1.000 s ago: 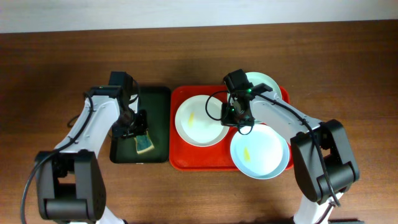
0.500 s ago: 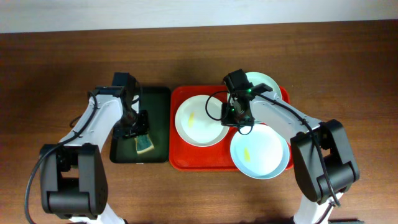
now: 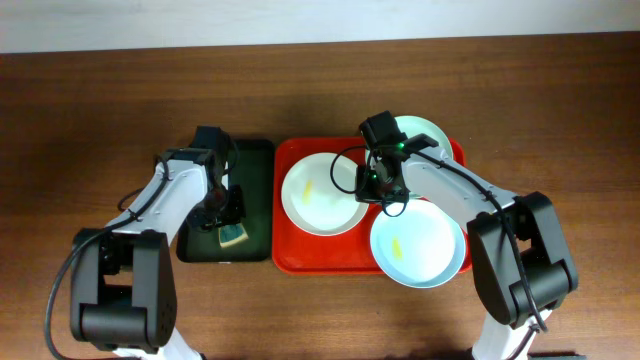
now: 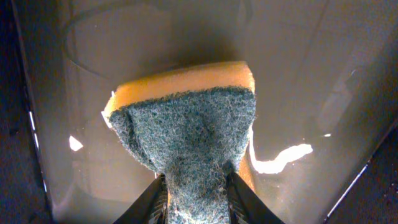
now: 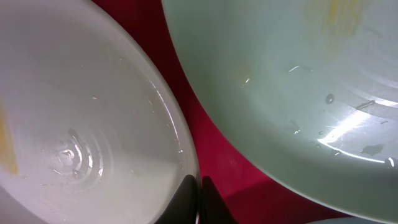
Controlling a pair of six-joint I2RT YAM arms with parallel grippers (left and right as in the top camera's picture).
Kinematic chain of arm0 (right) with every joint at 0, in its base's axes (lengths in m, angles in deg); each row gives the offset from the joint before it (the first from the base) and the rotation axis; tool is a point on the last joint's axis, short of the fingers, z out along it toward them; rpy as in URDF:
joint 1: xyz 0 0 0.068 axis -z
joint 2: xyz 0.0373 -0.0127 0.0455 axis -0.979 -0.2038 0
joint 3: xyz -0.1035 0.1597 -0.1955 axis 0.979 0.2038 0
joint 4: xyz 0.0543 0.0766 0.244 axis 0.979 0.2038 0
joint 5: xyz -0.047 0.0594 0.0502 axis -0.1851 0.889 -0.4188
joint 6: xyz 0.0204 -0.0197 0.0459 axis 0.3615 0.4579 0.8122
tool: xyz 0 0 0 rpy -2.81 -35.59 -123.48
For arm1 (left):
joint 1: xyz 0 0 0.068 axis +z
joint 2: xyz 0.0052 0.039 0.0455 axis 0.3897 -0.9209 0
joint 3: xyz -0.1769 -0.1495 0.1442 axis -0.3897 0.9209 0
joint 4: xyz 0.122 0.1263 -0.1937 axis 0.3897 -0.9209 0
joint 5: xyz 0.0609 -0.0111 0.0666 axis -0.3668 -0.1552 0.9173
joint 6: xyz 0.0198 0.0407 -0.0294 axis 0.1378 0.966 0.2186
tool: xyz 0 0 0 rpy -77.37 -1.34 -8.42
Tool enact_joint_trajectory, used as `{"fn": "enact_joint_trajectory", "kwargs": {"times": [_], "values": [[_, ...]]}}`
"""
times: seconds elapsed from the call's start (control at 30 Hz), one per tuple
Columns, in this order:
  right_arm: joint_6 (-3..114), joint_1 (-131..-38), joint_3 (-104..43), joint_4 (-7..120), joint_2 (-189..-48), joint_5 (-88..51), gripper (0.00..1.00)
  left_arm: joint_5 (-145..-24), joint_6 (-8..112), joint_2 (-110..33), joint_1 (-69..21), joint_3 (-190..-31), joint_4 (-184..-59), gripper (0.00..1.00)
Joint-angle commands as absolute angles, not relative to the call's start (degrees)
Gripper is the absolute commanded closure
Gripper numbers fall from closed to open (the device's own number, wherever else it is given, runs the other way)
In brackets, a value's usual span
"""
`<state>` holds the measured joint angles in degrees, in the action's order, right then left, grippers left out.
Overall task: Clean dirty plates on tray and stack at the side
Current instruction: 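Lower the left gripper onto the green sponge and grasp it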
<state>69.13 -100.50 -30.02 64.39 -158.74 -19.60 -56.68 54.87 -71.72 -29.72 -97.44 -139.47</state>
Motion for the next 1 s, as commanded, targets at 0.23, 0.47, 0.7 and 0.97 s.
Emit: {"fn": "enact_joint_trajectory", "kwargs": {"times": [0.23, 0.47, 0.7, 0.97], "values": [[69.44, -100.35, -29.91, 64.54, -158.41, -19.54, 0.95, -56.49, 54.30, -72.88, -29.70, -92.12, -134.75, 0.76], [69.44, -100.35, -29.91, 64.56, -158.41, -19.49, 0.95, -56.92, 55.94, -71.98, -29.37, -94.07, -134.57, 1.00], [69.42, -100.35, -29.91, 65.02, -158.41, -17.72, 0.71, -62.98, 65.93, -66.60, -28.78, -101.57, -134.57, 1.00], [69.42, -100.35, -29.91, 65.20, -158.41, -16.43, 0.88, -66.32, 70.24, -66.19, -28.80, -105.76, -136.60, 1.00]]}}
